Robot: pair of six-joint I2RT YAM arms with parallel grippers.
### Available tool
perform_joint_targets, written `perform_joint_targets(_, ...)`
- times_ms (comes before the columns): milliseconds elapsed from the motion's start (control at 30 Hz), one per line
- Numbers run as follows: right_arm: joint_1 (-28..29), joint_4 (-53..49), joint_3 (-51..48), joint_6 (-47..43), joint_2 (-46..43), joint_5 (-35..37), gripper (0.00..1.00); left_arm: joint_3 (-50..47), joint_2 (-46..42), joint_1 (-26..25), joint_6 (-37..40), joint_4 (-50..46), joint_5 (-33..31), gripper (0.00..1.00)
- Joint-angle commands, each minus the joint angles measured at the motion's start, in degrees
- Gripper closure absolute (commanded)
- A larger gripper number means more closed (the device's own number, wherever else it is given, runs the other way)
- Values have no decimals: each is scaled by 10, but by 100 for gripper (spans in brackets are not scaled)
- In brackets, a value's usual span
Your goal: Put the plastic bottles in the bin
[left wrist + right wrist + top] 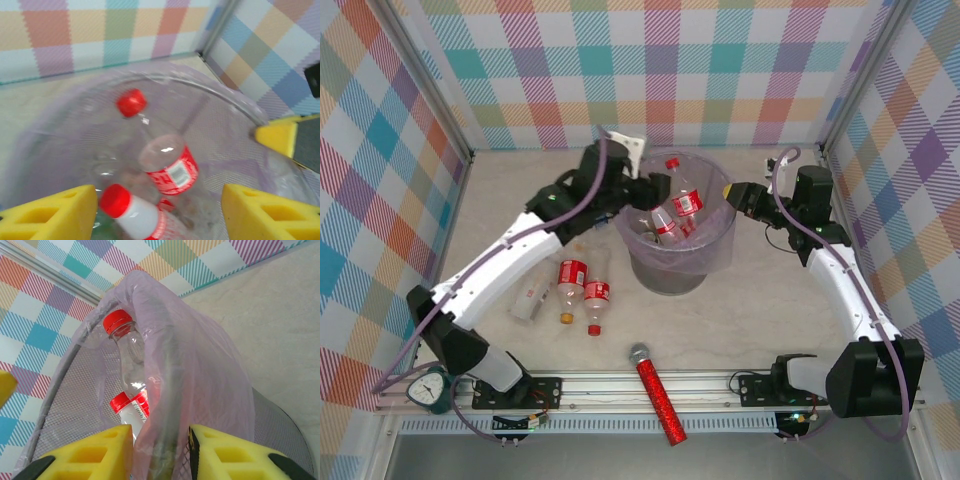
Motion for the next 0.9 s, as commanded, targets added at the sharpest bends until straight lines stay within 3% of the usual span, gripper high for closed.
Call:
perform_joint_targets(0,9,-30,-2,-9,6,-7,65,-3,-42,65,-5,-41,44,32)
perform_joint_targets(133,9,-32,-1,-11,6,-8,65,-48,-66,177,-20,-45,96,31)
perform_joint_targets(300,9,-34,0,-11,4,-8,65,-59,-9,240,37,-87,108,30)
perform_joint_targets(533,10,-42,2,-14,3,-6,65,-2,158,256,104,-119,145,16)
perform_joint_targets(667,9,-56,7,-20,-2,-2,62,14,228,256,124,-87,151,1)
perform_joint_targets(867,10,-65,7,-27,-6,3,60,72,314,250,166,-118,123,0)
